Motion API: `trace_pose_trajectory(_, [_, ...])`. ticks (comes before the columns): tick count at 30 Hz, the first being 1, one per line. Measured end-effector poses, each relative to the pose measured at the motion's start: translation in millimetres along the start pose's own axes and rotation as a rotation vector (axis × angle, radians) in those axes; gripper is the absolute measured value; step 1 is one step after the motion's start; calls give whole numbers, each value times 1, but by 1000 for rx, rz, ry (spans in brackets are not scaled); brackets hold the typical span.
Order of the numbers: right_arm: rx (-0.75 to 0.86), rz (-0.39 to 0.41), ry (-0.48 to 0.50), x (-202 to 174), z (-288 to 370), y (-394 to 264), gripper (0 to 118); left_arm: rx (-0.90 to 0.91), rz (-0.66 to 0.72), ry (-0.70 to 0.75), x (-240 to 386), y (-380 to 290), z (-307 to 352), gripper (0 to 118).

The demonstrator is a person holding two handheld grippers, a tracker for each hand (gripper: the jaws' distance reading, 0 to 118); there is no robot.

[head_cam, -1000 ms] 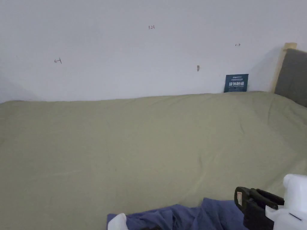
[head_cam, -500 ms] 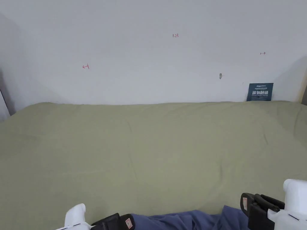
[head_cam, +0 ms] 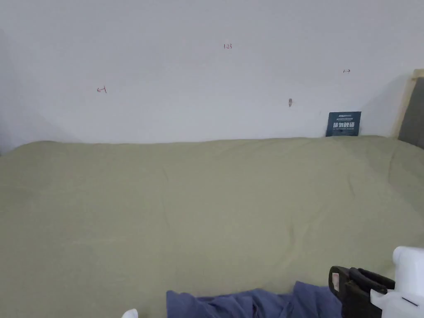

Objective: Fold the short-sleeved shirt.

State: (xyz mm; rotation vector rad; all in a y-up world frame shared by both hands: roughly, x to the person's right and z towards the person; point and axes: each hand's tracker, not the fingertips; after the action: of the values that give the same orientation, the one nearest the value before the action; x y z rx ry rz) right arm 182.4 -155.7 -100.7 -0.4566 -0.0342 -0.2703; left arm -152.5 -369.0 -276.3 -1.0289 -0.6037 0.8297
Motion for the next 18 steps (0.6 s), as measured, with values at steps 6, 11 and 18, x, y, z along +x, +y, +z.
trace_pose_trajectory(6, [-21,8,9,-6,-5,-5,1,-10,9,18,-9,15,20,8])
trace_pose_trajectory(11, [-35,25,16,-13,-10,-5,1,-3,-133,159,-28,63,71,8])
trace_pose_trajectory(18, [-44,36,46,-24,-18,-6,1,90,-371,640,15,89,159,8])
